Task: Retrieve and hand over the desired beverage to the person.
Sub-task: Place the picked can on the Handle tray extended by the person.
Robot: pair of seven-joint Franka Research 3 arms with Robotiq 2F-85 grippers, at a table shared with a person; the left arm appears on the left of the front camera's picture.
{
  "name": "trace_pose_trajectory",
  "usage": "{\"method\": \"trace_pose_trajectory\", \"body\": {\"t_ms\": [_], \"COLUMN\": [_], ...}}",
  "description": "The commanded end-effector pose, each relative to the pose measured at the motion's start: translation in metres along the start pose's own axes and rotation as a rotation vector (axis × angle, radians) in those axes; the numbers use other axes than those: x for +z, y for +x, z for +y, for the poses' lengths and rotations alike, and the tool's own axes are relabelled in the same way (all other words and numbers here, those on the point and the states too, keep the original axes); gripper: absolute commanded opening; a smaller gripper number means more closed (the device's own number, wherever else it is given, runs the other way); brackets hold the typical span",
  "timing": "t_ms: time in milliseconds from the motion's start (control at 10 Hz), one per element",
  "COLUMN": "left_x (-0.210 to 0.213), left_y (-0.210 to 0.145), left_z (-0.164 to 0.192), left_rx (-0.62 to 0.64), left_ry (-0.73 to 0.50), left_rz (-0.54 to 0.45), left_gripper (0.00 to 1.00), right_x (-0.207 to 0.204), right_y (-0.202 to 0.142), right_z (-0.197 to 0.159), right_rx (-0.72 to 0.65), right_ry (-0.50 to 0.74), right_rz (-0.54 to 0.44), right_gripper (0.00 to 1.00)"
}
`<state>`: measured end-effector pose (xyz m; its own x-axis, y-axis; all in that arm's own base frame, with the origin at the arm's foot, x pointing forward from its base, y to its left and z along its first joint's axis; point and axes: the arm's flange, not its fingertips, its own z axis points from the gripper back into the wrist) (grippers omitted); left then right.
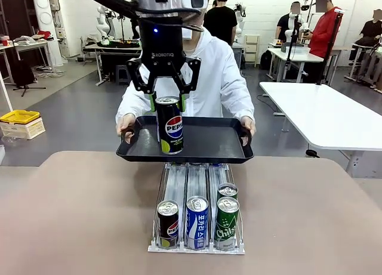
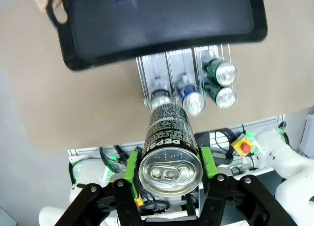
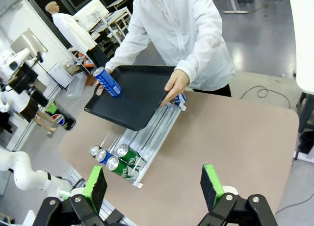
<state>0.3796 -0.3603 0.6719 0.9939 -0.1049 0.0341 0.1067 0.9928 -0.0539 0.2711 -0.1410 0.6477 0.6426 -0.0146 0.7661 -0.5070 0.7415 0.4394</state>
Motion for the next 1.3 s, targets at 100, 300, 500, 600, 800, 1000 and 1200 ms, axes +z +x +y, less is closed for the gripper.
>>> {"method": "trace_pose_trajectory", "body": {"t_ms": [100, 300, 500, 600, 800, 1000, 1200], "left_x": [0.003, 0.001, -0.006, -0.017, -0.043, -0.068, -0.084], "left_y": [0.059, 0.09, 0.115, 0.125, 0.143, 0.153, 0.159], "left_z": [-0.042, -0.056, -0.066, -0.068, -0.068, -0.07, -0.075], "left_rx": [0.011, 0.007, -0.004, 0.006, 0.013, 0.001, -0.011], "left_ry": [0.08, 0.083, 0.05, 0.056, 0.046, 0.063, 0.067], "left_rz": [-0.058, -0.113, -0.165, -0.183, -0.174, -0.156, -0.126], "left_gripper": [0.58, 0.58, 0.58, 0.58, 0.58, 0.58, 0.58], "right_x": [-0.002, -0.002, -0.002, -0.002, -0.002, -0.002, -0.002], "right_y": [0.002, 0.002, 0.002, 0.002, 0.002, 0.002, 0.002], "right_z": [-0.001, -0.001, -0.001, -0.001, -0.001, -0.001, -0.001], "right_rx": [0.007, 0.007, 0.007, 0.007, 0.007, 0.007, 0.007], "right_ry": [0.032, 0.032, 0.032, 0.032, 0.032, 0.032, 0.032], "right_rz": [-0.019, -0.019, -0.019, -0.019, -0.019, -0.019, -0.019], "right_gripper": [1.0, 1.0, 1.0, 1.0, 1.0, 1.0, 1.0]}}
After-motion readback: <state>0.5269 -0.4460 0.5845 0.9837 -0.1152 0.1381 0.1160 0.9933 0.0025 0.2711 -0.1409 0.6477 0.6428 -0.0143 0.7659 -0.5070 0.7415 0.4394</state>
